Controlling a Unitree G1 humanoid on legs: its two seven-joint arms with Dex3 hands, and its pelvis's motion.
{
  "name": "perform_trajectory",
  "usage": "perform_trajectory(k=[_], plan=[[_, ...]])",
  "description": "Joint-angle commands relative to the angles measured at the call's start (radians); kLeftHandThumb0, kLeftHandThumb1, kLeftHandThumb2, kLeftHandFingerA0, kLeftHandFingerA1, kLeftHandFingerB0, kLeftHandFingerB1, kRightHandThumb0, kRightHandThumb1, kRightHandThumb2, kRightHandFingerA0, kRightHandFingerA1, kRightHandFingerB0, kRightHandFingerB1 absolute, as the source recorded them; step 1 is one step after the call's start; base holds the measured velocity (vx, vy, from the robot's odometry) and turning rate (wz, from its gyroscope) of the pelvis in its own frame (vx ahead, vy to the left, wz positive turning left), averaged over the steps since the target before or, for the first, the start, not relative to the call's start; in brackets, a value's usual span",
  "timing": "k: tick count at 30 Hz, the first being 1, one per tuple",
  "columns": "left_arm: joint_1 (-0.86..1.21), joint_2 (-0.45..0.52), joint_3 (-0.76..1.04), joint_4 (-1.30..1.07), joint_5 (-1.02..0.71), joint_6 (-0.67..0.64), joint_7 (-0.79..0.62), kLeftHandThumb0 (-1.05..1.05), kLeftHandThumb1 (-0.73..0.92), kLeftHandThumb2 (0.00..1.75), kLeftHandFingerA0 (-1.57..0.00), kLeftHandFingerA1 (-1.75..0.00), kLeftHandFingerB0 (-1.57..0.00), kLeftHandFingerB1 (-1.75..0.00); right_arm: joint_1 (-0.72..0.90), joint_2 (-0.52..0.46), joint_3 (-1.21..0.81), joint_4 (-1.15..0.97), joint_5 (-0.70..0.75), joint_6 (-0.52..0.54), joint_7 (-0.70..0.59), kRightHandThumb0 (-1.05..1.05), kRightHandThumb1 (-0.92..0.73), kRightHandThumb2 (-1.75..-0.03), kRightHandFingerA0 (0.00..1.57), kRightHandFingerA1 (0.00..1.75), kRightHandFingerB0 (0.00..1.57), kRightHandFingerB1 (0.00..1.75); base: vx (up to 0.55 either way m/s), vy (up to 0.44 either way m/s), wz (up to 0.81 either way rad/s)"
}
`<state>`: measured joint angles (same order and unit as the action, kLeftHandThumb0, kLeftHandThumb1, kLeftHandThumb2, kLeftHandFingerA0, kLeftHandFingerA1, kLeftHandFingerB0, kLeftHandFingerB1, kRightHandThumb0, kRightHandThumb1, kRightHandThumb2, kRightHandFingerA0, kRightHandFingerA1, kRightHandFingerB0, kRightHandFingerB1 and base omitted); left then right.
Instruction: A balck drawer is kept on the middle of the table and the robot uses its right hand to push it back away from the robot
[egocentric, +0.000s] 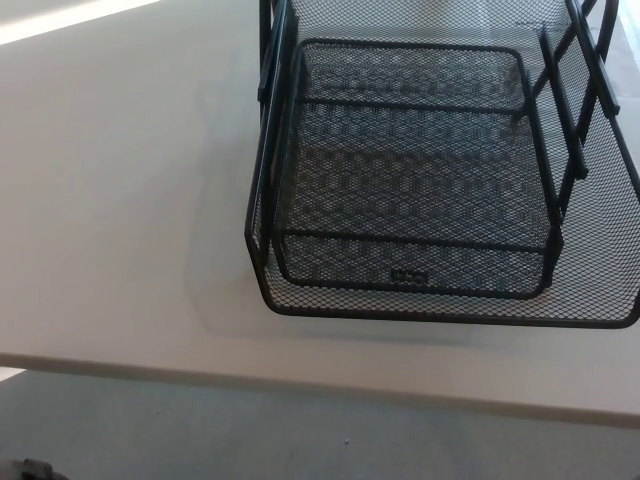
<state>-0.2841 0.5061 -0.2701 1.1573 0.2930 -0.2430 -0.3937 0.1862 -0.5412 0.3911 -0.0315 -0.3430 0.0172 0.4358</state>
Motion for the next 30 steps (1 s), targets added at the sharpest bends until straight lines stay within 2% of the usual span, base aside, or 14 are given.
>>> perform_trajectory(k=[1,2,3,15,16,20,30], plan=[[-0.016,0.026,-0.008,0.023,0.020,-0.031,-0.037,-0.56,0.75,0.63,-0.48,-0.38,-0.33,-0.32,0.076,-0.235,-0.058,-0.678,0.444,0.081,0.386,-0.59,-0.77,-0.65,0.45,0.39,0.38,0.35,0.00,0.000,0.00],[-0.017,0.026,-0.008,0.023,0.020,-0.031,-0.038,-0.57,0.72,0.63,-0.47,-0.38,-0.31,-0.32,0.065,-0.230,-0.051,-0.687,0.446,0.091,0.389,-0.58,-0.78,-0.65,0.45,0.39,0.38,0.35,0.00,0.000,0.00],[-0.017,0.025,-0.012,0.023,0.024,-0.031,-0.034,-0.58,0.72,0.63,-0.48,-0.38,-0.31,-0.33,0.035,-0.217,-0.031,-0.706,0.451,0.119,0.396,-0.54,-0.65,-1.00,0.39,0.56,0.26,0.48,0.00,0.000,0.00],[-0.021,0.025,-0.017,0.023,0.031,-0.040,-0.028,-0.56,0.76,0.63,-0.49,-0.38,-0.34,-0.33,-0.158,-0.116,0.093,-0.777,0.444,0.256,0.432,-0.51,-0.64,-1.01,0.40,0.57,0.27,0.50,0.00,0.000,0.00],[-0.022,0.025,-0.019,0.023,0.032,-0.038,-0.029,-0.57,0.76,0.63,-0.47,-0.38,-0.33,-0.33,-0.182,-0.099,0.112,-0.762,0.456,0.268,0.444,-0.54,-0.79,-0.65,0.45,0.41,0.38,0.36,0.00,0.000,0.00],[-0.023,0.025,-0.022,0.022,0.033,-0.038,-0.028,-0.56,0.76,0.63,-0.48,-0.38,-0.34,-0.33,-0.227,-0.057,0.159,-0.724,0.460,0.292,0.451,-0.51,-0.82,-0.65,0.48,0.39,0.42,0.36,0.00,0.000,0.00],[-0.024,0.022,-0.022,0.028,0.024,-0.042,-0.030,-0.56,0.76,0.63,-0.50,-0.38,-0.35,-0.33,-0.357,0.020,0.288,-0.677,0.426,0.375,0.463,-0.54,-0.84,-0.65,0.46,0.42,0.39,0.37,0.00,0.000,0.00]])
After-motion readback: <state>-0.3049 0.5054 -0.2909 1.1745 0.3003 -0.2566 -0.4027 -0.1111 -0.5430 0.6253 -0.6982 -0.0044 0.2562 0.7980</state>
